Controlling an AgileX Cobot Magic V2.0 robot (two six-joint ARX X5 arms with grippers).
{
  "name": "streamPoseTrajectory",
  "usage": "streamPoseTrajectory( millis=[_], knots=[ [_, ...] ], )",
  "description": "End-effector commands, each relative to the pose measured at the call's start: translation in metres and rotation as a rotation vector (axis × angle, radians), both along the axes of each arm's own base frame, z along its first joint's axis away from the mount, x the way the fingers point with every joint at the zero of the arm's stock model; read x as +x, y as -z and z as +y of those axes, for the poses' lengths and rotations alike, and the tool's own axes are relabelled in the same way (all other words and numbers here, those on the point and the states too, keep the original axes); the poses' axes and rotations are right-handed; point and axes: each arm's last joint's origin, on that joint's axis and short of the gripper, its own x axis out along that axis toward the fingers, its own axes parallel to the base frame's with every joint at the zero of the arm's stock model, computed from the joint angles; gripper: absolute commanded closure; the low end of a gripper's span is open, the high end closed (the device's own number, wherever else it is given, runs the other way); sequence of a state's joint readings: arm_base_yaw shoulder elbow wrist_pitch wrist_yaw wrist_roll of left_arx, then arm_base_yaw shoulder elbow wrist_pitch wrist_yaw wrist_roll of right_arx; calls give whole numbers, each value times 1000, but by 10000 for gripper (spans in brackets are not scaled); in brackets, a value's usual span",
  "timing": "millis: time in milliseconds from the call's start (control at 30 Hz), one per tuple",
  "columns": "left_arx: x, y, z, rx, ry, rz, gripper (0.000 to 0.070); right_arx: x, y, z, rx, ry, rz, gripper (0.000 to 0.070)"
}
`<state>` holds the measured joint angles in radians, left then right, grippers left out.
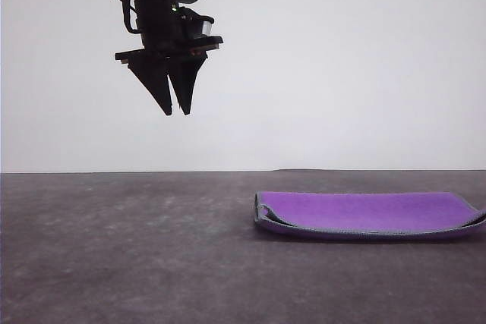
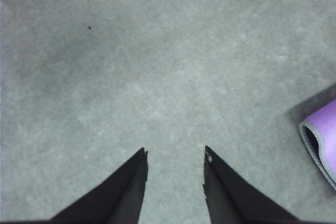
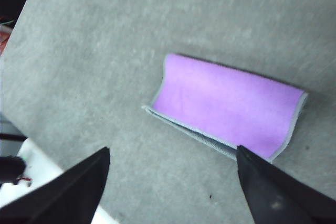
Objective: Fold clothes
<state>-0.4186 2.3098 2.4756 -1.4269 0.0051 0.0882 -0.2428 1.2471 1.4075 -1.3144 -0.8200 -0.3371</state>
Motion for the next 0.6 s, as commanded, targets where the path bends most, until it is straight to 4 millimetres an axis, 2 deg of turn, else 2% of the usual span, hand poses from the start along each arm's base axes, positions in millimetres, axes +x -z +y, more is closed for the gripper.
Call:
streamPoseTrajectory(
  millis=[0, 167, 400, 567],
  knots=[
    [-6, 5, -3, 24, -9, 61, 452, -5, -9, 1, -8, 14, -32, 218],
    [-15, 15, -2, 62, -7, 118, 452, -21, -19, 5, -23, 20, -85, 218],
    [-29, 22, 3, 90, -18, 182, 453, -18, -17, 3, -77, 52, -77, 218],
    [-46, 32, 11, 123, -10, 257, 453, -12, -18, 0, -124, 107, -92, 218]
  ],
)
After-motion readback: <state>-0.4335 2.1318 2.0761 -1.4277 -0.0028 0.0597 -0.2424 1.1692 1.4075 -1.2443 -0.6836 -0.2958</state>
